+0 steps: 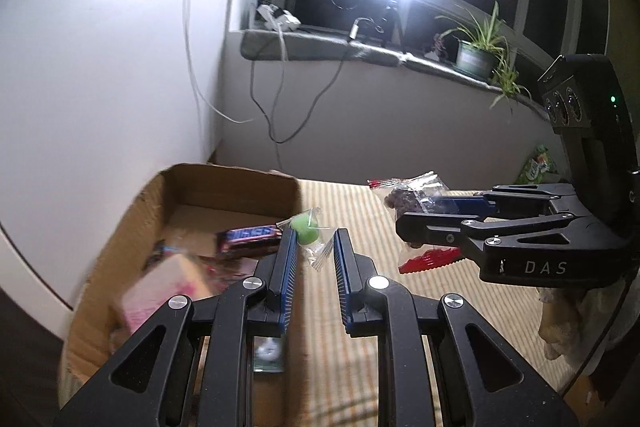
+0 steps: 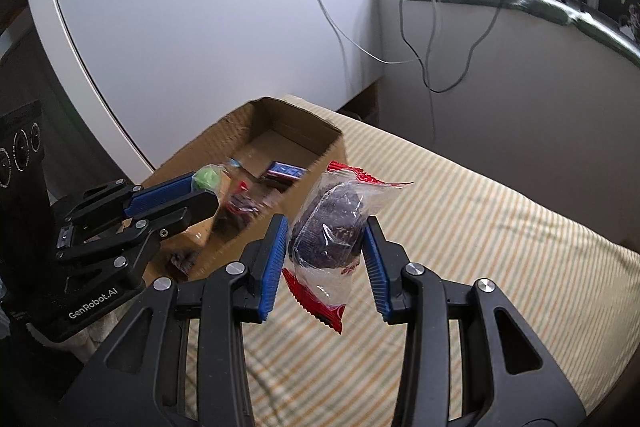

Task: Organize snacks
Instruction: 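Carry candy and pastry bag into the box and open both tools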

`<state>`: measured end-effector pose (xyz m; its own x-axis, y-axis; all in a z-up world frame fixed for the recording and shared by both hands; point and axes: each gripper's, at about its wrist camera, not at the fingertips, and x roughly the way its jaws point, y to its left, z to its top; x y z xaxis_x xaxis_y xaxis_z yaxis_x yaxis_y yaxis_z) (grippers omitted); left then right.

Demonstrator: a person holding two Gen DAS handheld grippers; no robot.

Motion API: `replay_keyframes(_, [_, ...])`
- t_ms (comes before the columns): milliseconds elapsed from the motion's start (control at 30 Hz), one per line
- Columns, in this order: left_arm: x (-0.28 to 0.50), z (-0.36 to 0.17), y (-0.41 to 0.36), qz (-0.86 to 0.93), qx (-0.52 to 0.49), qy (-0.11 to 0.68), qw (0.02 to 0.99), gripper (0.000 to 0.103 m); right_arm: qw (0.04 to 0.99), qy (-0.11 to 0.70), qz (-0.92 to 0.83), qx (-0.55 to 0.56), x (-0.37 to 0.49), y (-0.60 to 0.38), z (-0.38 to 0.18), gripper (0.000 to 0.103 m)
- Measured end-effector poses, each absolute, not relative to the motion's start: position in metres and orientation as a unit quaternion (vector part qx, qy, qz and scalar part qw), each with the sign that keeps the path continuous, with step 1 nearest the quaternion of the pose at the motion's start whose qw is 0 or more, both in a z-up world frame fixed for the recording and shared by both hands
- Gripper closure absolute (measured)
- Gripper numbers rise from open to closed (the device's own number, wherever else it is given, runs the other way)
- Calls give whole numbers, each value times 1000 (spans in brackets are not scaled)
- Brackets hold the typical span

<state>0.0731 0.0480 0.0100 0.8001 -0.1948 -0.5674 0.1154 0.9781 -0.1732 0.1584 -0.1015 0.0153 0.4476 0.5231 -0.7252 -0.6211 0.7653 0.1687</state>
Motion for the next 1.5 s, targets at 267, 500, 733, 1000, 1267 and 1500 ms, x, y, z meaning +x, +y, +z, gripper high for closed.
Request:
replay_keyframes(267, [69, 10, 83, -56, -74, 303, 949, 86, 842, 400, 355, -69, 165, -58, 15, 63])
replay_keyframes(500, [72, 6, 102, -38, -79, 307, 948, 86, 835, 405, 366, -74, 180, -24, 7, 63])
replay_keyframes(733, [75, 1, 112, -29, -83, 313, 946, 86, 826, 416, 372, -75, 193, -5, -5, 63])
replay_keyframes(1000, [76, 0, 115, -21, -83, 318, 944, 86, 819, 425, 379, -73, 201, 7, -15, 63])
replay_keyframes(1267, [78, -1, 119, -10, -85, 319, 944, 85, 818, 426, 380, -71, 207, 12, -18, 62])
replay_keyframes(1500, [75, 1, 116, -5, -83, 317, 945, 85, 817, 427, 381, -70, 208, 13, -20, 54])
